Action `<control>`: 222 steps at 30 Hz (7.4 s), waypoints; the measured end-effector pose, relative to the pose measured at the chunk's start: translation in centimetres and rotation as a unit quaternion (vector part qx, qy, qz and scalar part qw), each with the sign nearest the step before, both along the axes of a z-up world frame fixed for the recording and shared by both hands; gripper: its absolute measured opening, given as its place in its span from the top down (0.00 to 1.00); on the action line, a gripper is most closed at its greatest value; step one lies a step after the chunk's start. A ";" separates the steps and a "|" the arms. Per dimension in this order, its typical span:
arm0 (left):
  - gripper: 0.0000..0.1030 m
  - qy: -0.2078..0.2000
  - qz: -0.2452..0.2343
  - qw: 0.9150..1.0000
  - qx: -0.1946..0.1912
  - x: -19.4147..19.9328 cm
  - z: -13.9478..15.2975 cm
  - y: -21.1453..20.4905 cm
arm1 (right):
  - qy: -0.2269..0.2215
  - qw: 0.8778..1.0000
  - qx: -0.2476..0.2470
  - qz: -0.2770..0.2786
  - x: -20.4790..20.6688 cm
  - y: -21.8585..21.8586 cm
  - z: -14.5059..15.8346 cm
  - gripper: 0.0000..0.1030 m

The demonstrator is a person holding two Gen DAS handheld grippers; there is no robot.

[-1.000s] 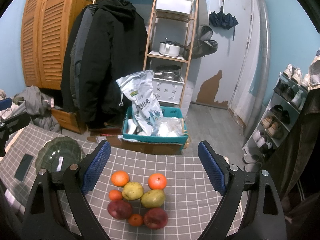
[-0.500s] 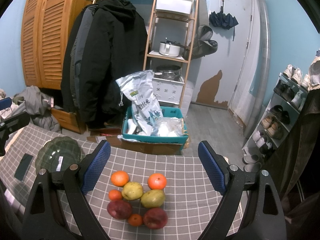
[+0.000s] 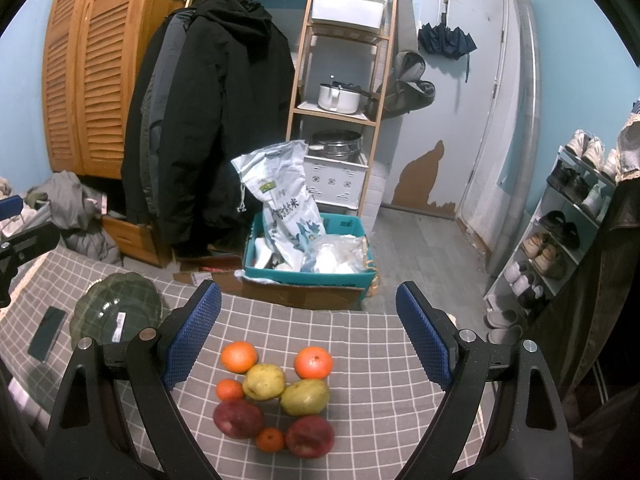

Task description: Organize fruits

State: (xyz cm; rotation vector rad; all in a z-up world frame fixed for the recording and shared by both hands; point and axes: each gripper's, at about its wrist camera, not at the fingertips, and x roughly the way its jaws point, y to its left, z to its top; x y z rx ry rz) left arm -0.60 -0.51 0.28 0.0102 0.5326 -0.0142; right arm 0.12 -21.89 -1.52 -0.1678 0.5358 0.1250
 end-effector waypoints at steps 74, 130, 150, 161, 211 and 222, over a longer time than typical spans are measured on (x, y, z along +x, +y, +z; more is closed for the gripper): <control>0.01 0.299 -0.062 0.952 0.022 7.8 -20.3 -8.2 | 0.345 0.938 0.012 -0.047 5.8 -5.5 -23.1 0.15; 0.26 0.407 -0.116 0.904 -0.067 9.9 -28.7 -13.9 | 0.378 0.923 0.045 -0.051 6.8 -10.4 -27.7 0.29; 0.26 0.306 -0.100 0.946 -0.031 8.7 -22.1 -11.0 | 0.238 0.970 0.030 -0.045 6.1 -8.6 -20.1 0.29; 0.26 0.226 -0.076 0.970 -0.033 7.7 -16.6 -7.8 | 0.179 0.983 0.027 -0.023 5.7 -6.5 -15.8 0.29; 0.26 0.171 0.106 0.979 -0.042 6.4 -13.9 13.3 | 0.184 0.970 0.026 0.154 10.2 18.5 -13.0 0.29; 0.26 0.234 0.143 0.960 -0.047 7.6 -19.6 17.2 | 0.248 0.952 0.018 0.180 12.2 23.4 -17.5 0.29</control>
